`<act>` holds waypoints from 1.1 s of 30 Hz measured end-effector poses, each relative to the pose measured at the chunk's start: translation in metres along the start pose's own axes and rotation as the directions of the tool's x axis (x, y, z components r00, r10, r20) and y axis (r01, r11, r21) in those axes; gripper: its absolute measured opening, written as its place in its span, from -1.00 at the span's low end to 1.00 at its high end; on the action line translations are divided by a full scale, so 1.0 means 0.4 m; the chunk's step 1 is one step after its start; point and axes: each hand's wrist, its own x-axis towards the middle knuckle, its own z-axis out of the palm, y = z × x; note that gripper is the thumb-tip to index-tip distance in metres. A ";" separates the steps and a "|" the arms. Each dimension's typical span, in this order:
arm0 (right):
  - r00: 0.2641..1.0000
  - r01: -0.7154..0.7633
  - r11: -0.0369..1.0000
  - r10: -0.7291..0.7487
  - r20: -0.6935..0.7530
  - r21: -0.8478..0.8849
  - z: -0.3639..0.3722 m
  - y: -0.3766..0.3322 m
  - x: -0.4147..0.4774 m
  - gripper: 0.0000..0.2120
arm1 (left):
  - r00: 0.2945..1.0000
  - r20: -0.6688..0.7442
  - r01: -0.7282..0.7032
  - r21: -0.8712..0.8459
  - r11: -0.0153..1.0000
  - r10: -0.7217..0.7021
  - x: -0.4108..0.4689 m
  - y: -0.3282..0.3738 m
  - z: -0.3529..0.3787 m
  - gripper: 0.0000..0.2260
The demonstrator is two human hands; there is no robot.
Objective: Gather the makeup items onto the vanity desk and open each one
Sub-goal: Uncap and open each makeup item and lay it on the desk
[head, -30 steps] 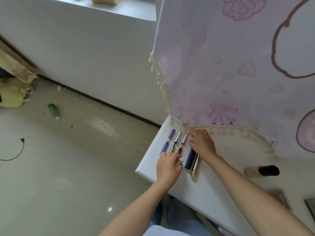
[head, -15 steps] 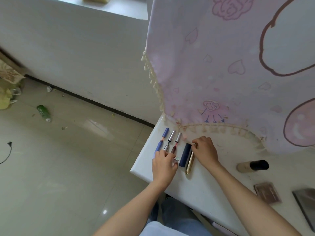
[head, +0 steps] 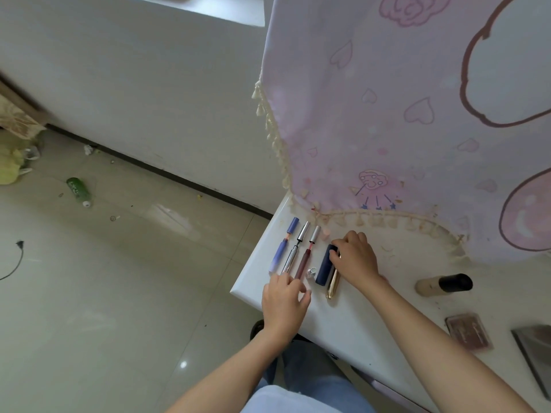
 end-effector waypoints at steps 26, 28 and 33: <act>0.996 -0.083 0.996 0.084 0.033 -0.034 0.035 0.031 -0.101 -0.68 | 0.953 0.230 0.180 0.088 0.980 -0.195 -0.011 0.052 -0.002 -0.79; 0.996 -0.076 0.996 0.078 0.041 -0.042 0.032 0.027 -0.101 -0.65 | 0.947 0.255 0.176 0.104 0.979 -0.197 -0.012 0.058 -0.005 -0.80; 0.995 -0.056 0.996 0.062 0.084 -0.067 0.013 0.017 -0.088 -0.59 | 0.944 0.277 0.157 0.094 0.983 -0.177 -0.014 0.072 -0.010 -0.82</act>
